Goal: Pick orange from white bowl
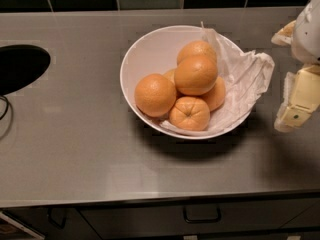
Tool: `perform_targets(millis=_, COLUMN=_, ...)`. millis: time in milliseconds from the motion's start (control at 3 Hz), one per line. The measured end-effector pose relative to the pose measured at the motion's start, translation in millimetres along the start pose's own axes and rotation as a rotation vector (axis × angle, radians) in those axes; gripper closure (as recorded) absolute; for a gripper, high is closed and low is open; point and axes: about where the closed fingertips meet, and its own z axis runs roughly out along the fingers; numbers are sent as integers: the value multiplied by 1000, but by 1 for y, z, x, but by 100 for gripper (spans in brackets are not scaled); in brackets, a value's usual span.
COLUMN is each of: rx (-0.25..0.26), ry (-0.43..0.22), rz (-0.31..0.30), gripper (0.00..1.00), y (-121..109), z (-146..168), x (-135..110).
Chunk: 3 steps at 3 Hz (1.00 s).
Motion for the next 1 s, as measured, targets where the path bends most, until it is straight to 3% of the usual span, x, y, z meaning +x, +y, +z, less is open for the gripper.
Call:
perform_targets(millis=333, rx=0, ry=0, rz=-1, gripper=0, y=0, z=0, x=0)
perform_targets(millis=1000, rx=1, ry=-29, rz=-118, gripper=0, y=-13, z=0, x=-49)
